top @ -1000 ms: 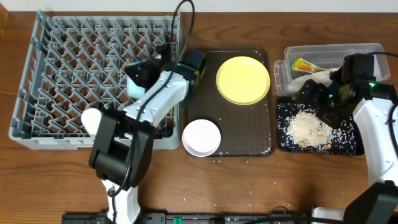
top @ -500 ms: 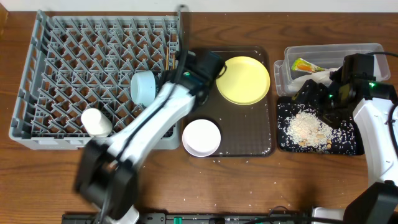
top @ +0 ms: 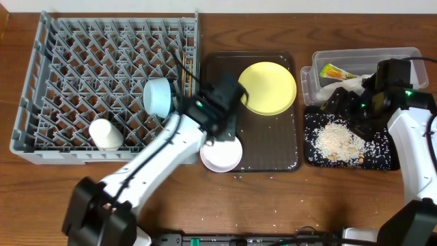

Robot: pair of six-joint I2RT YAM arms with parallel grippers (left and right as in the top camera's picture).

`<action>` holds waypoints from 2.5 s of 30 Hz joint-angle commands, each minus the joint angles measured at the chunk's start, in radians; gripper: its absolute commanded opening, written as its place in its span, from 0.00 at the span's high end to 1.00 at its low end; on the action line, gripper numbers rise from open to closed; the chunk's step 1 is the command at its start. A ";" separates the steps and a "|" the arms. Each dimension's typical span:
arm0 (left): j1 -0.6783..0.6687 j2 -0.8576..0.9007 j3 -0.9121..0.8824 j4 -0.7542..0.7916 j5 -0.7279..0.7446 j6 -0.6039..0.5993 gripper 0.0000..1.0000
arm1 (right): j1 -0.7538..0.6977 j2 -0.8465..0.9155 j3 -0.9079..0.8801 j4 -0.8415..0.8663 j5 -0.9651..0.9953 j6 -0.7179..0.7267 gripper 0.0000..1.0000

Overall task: Sort waste into correct bins and load items into the dishwasher
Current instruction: 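Reach the left gripper to the white bowl and grasp its rim, then lift the white bowl with the left gripper toward the rack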

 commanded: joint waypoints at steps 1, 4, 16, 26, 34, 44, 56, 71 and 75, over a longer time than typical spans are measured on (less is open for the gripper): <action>-0.073 0.026 -0.093 0.096 0.033 -0.061 0.93 | 0.000 -0.005 0.002 -0.001 0.006 -0.008 0.01; -0.118 0.064 -0.145 0.173 0.032 -0.063 0.92 | 0.000 -0.005 0.002 -0.001 0.006 -0.008 0.01; -0.127 0.201 -0.091 0.522 0.394 0.129 0.92 | 0.000 -0.005 0.002 -0.001 0.006 -0.008 0.01; -0.077 0.151 0.111 0.237 0.234 0.197 0.72 | 0.000 -0.005 0.002 -0.001 0.006 -0.008 0.01; -0.025 0.153 0.069 0.093 0.036 0.248 0.60 | 0.000 -0.005 0.002 -0.001 0.006 -0.008 0.01; -0.022 0.322 0.052 0.172 0.070 0.309 0.53 | 0.000 -0.005 0.002 -0.001 0.006 -0.008 0.01; -0.022 0.311 0.072 0.171 0.179 0.309 0.93 | 0.000 -0.005 0.002 -0.001 0.006 -0.008 0.01; 0.105 -0.137 0.094 -0.004 -0.560 0.333 0.93 | 0.000 -0.005 0.002 -0.001 0.006 -0.008 0.01; 0.165 -0.167 0.094 -0.066 -0.959 0.400 0.92 | 0.000 -0.005 0.002 -0.001 0.006 -0.008 0.01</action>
